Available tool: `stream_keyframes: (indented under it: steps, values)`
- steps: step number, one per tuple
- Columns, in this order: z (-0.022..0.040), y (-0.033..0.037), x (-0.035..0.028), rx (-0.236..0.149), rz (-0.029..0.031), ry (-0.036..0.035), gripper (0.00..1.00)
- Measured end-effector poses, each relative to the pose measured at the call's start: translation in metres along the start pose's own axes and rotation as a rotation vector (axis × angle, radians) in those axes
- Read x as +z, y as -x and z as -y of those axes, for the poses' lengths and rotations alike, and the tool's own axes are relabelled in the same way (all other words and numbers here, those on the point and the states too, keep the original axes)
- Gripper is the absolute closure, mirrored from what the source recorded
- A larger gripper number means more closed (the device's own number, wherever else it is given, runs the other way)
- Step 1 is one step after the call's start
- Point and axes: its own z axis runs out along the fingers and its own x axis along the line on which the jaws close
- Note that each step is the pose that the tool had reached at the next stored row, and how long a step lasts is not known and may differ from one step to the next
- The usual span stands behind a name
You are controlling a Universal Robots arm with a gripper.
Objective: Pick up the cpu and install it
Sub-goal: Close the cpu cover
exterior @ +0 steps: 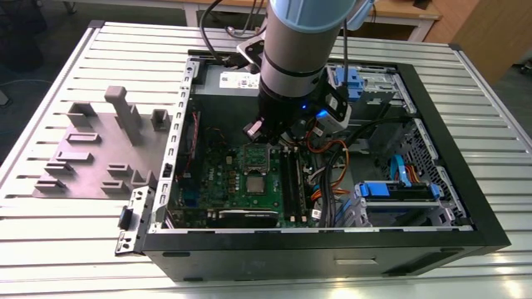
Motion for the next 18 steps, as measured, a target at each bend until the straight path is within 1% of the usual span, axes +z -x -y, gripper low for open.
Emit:
stream_keyframes:
  steps: [2, 11, 18]
  values:
    - [0.0013, -0.001, -0.0004, 0.0, -0.0001, 0.0, 0.89]
    - [0.0034, -0.0027, -0.0009, -0.002, -0.0004, 0.0001, 0.89]
    - [0.0035, -0.0027, -0.0021, -0.006, -0.0007, 0.0006, 0.89]
